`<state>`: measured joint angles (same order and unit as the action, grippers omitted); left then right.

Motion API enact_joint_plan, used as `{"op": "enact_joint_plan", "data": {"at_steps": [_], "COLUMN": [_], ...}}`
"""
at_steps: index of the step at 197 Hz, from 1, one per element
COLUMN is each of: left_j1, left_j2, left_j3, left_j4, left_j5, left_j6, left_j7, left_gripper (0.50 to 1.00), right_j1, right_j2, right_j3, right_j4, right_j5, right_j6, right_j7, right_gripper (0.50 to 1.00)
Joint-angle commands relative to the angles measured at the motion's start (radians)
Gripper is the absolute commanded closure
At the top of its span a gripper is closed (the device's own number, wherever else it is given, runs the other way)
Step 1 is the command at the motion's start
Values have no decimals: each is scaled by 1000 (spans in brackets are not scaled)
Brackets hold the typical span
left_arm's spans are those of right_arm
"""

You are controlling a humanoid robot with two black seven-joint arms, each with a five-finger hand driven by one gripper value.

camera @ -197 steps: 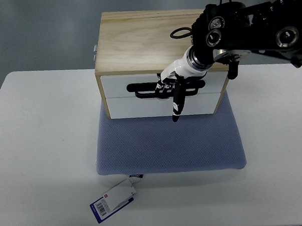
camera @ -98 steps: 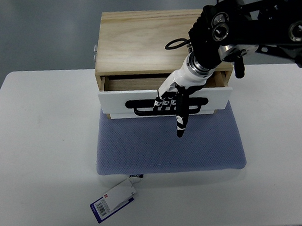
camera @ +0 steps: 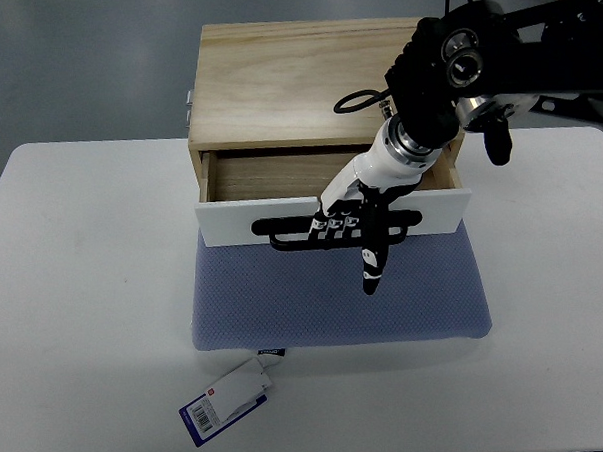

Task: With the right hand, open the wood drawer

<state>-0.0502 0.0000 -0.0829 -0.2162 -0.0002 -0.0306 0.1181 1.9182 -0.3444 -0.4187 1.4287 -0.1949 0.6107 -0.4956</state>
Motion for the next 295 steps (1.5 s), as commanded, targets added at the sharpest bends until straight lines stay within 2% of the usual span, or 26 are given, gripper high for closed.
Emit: {"op": "enact_joint_plan", "data": {"at_steps": [1, 39, 105, 295], "left_j1": [0, 1, 1, 1], "left_j2": [0, 0, 0, 0], "left_j3": [0, -1, -1, 0], "left_j4": [0, 1, 1, 1], "left_j5": [0, 0, 0, 0], "left_j6": [0, 1, 1, 1], "left_j7": [0, 0, 0, 0], "left_gripper": [500, 500, 500, 500], "right_j1": [2, 2, 2, 18], "right_j2": [-4, -5, -7, -88], "right_j3": [0, 1, 23, 14], "right_j4": [12, 49, 50, 50], "right_j5": [0, 0, -1, -74], "right_j6": [0, 0, 0, -2], "right_j7": [0, 22, 43, 32], "right_gripper": [554, 554, 554, 554]}}
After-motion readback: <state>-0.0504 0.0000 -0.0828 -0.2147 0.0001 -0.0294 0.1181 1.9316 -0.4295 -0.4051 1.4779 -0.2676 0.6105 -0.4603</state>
